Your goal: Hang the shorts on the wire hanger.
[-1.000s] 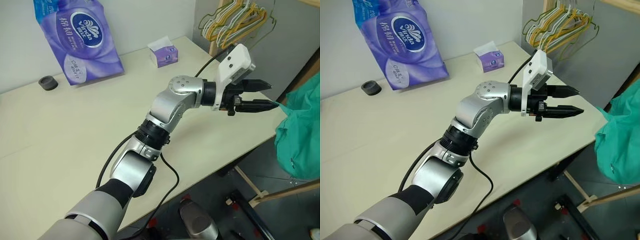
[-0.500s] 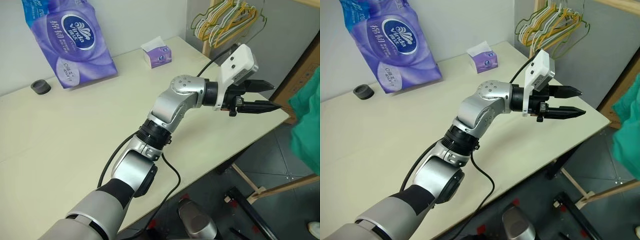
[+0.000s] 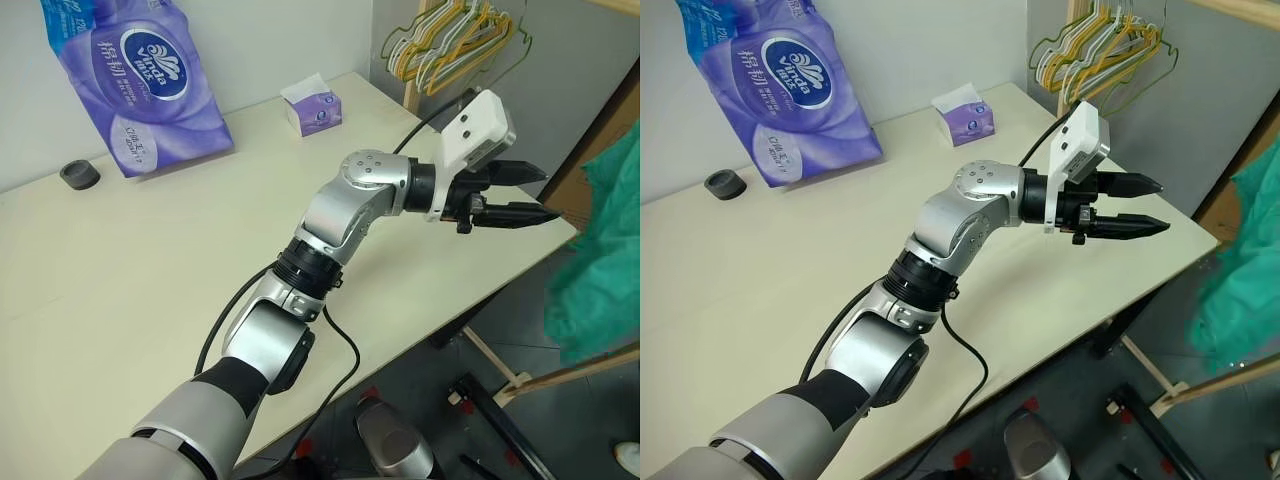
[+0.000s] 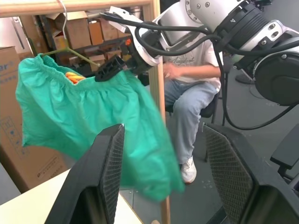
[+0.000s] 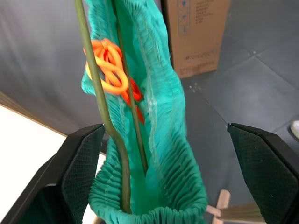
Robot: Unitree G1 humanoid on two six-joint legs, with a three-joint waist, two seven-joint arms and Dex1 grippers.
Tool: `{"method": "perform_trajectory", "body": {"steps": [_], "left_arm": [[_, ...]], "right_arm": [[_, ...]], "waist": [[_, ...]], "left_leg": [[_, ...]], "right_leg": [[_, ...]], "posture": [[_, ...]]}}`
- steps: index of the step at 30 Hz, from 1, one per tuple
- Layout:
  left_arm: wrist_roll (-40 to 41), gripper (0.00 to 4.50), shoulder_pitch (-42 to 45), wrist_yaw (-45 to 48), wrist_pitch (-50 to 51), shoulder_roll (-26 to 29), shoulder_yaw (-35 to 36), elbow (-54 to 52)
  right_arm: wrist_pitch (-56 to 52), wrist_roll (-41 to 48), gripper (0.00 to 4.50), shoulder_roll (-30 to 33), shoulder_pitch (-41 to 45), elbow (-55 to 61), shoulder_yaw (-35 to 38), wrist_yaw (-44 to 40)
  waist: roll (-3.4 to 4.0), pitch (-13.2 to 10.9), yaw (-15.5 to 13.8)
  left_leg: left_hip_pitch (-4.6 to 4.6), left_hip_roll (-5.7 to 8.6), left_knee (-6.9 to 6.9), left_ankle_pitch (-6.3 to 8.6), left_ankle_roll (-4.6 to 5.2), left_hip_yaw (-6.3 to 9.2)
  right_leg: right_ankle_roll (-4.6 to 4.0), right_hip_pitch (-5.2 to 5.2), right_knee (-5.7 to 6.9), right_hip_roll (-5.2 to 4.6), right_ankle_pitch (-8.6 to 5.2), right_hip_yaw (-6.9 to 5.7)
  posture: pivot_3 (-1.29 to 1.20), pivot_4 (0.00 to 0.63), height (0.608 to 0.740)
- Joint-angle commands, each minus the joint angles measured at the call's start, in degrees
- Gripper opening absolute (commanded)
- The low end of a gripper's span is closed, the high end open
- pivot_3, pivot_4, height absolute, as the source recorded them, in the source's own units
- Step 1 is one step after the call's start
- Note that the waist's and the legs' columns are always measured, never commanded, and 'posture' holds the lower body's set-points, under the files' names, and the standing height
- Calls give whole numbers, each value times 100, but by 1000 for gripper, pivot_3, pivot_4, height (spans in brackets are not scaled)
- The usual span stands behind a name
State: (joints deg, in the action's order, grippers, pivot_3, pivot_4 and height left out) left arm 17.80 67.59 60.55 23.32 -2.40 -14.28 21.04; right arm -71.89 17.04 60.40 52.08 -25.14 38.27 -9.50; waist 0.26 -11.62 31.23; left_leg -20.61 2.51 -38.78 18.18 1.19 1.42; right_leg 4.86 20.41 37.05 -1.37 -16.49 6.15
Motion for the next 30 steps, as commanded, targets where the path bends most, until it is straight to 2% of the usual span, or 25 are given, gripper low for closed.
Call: {"method": "perform_trajectory", "body": {"steps": [1, 4, 9, 14, 18, 26, 30], "left_arm": [[-15, 2806, 131, 36, -114, -2, 21, -73], [-23, 2806, 133, 44, -114, 4, 25, -72], [-48, 2806, 125, 45, -120, 22, 21, -70], [-88, 2806, 101, 32, -119, 60, 16, -80], [-182, 2806, 19, -133, -126, 189, 106, -118], [-627, 2806, -585, -1538, 130, 911, 566, -510], [-1103, 2806, -1499, -2711, 403, 1496, 1012, -1303]], "right_arm": [[590, -14, 4480, 107, -112, 505, -67, -107], [1259, -96, 4480, 157, -374, 882, -427, -385], [1672, -109, 4480, 73, -330, 1062, -589, -316], [2516, -297, 4480, 36, -400, 1265, -913, -350], [3432, -159, 4480, -300, -350, 1591, -1085, -652], [4312, 18, 4480, -1096, -1019, 2749, -1672, -1412], [4046, 638, 4480, -1996, -1468, 3525, -2276, -1854]], "waist": [[2, 1, 0], [6, 4, 12], [8, 5, 34], [11, 7, 48], [14, 9, 63], [18, 16, 45], [-6, 38, 36]], "left_leg": [[0, 0, 0, 0, 0, -1], [0, 0, 0, 0, 0, -3], [3, 0, -1, 0, 0, -10], [5, 0, -2, 0, 1, -18], [7, 0, -3, 0, 1, -22], [15, -7, -12, -2, 3, -26], [13, -8, -17, -2, 2, -26]], "right_leg": [[1, 0, 0, 0, 0, 1], [9, 1, 1, 0, -4, 4], [17, 2, 2, 1, 1, 14], [20, 3, 2, 2, 2, 28], [25, 3, 3, 4, 6, 35], [49, 3, 12, 9, 23, 44], [26, 12, 22, 0, 41, 44]], "posture": [[-559, 187, 740], [-559, 186, 740], [-556, 183, 740], [-545, 178, 740], [-531, 174, 740], [-499, 165, 740], [-460, 150, 740]]}}
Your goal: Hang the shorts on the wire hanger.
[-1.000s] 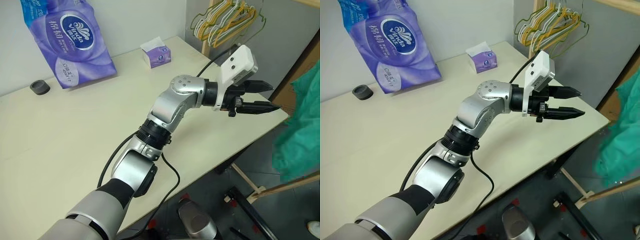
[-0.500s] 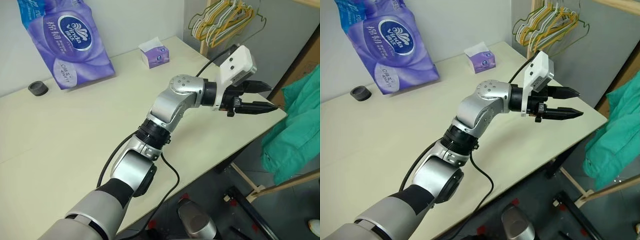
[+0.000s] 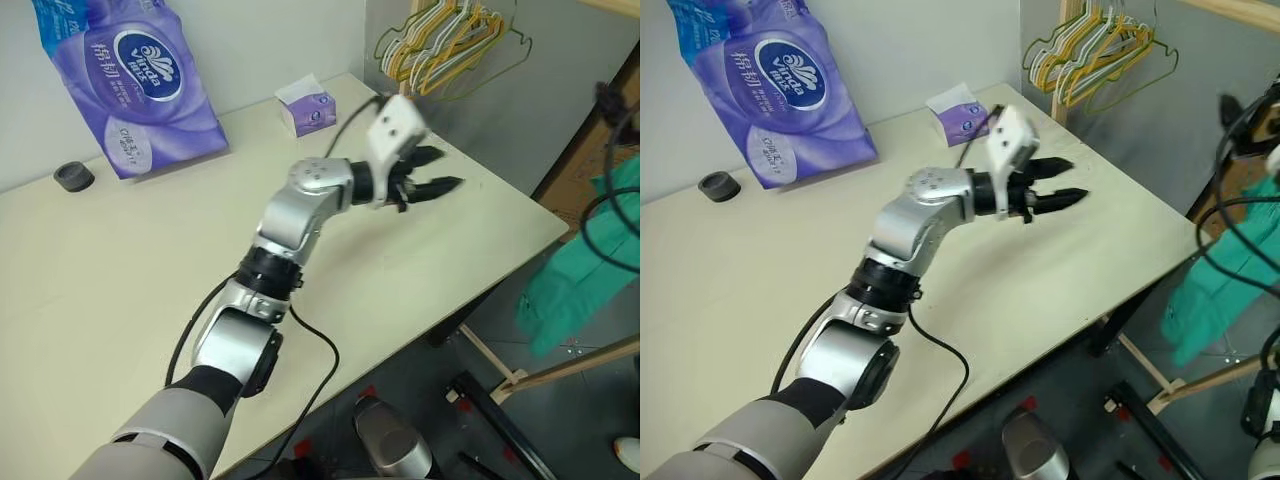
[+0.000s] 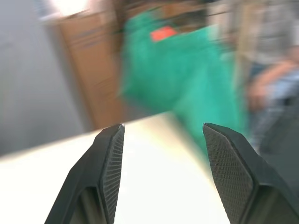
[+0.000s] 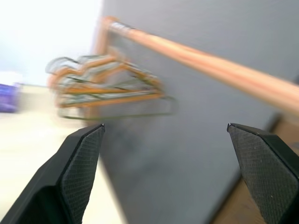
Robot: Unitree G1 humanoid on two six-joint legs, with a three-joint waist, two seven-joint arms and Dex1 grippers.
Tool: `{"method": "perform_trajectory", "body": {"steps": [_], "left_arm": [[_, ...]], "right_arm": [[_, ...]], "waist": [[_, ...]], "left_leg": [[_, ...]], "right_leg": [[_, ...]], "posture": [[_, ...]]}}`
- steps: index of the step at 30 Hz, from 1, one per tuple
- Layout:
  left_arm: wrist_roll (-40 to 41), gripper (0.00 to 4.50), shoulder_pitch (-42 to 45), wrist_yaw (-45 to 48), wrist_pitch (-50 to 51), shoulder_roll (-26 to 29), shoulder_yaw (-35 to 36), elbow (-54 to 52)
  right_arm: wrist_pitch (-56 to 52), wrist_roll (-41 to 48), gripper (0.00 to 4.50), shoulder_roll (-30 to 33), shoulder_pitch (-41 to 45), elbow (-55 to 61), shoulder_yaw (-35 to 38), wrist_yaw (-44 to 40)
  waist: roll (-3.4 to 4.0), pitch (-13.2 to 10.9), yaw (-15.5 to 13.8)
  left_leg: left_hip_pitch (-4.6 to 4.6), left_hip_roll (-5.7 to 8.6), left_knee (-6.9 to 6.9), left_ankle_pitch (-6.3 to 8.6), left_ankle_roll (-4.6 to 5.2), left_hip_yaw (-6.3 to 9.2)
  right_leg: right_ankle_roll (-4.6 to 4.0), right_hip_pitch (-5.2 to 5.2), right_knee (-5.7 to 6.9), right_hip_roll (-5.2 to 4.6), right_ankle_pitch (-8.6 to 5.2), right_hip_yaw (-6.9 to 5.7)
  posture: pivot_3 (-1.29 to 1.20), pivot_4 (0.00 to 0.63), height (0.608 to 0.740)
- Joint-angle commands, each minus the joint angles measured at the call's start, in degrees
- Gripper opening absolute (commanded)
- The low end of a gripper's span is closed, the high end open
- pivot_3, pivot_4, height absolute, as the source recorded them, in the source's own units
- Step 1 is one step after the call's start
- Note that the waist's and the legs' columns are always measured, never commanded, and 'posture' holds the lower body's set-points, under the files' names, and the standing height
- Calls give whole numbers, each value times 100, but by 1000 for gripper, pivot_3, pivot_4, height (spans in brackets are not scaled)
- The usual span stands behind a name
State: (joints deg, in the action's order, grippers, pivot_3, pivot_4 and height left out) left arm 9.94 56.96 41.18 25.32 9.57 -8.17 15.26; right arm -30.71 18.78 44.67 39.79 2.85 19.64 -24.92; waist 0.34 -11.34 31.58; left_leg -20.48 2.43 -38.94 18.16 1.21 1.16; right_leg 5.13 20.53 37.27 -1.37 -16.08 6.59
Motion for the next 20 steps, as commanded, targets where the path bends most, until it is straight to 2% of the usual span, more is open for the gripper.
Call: {"method": "perform_trajectory", "body": {"steps": [1, 4, 7, 11, 16, 19, 20], "left_arm": [[-389, 2806, -681, -1070, 433, 403, 549, -983], [-742, 2806, -1596, -1890, 789, 690, 944, -1753], [-772, 2806, -2366, -2585, 1256, 673, 1519, -2284], [-799, 2806, -3271, -3397, 1519, 425, 2171, -2919], [-785, 2806, -4260, -3856, 1442, 182, 2516, -3396], [-716, 2806, -4495, -3892, 1337, 158, 2558, -3448], [-715, 2806, -4519, -3907, 1334, 170, 2555, -3438]], "right_arm": [[-32, 519, 4480, -663, -372, 885, -588, -364], [262, 471, 4480, -1354, -856, 1181, -1241, -504], [565, 348, 4480, -1867, -1142, 1073, -1724, -637], [1173, -24, 4480, -2343, -1299, 695, -2242, -733], [1672, -217, 4480, -2851, -1260, -127, -2387, -710], [1893, -312, 4480, -2964, -1208, -476, -2359, -734], [1939, -326, 4480, -2996, -1192, -565, -2347, -732]], "waist": [[-32, 17, -7], [-43, 34, -138], [-48, 38, -393], [-110, 89, -740], [-166, 250, -1220], [-181, 280, -1485], [-181, 280, -1485]], "left_leg": [[2, -11, 0, 0, 0, 2], [-34, -15, -14, -5, -6, 10], [-51, -13, -16, -22, -25, 15], [-67, -9, -18, -47, -41, 24], [-82, -9, -18, -64, -62, 74], [-93, -5, -19, -71, -74, 104], [-101, -4, -20, -77, -84, 121]], "right_leg": [[-1, 3, 8, -7, 1, -1], [-2, 91, 82, -4, 1, -3], [-4, 137, 135, -6, 1, -9], [-5, 173, 172, -10, 1, -20], [-17, 177, 165, -19, 9, -81], [-20, 178, 160, -24, 10, -106], [-23, 179, 158, -24, 12, -109]], "posture": [[-447, 145, 740], [-391, 128, 740], [-332, 112, 740], [-288, 97, 740], [-222, 79, 740], [-213, 75, 740], [-209, 75, 740]]}}
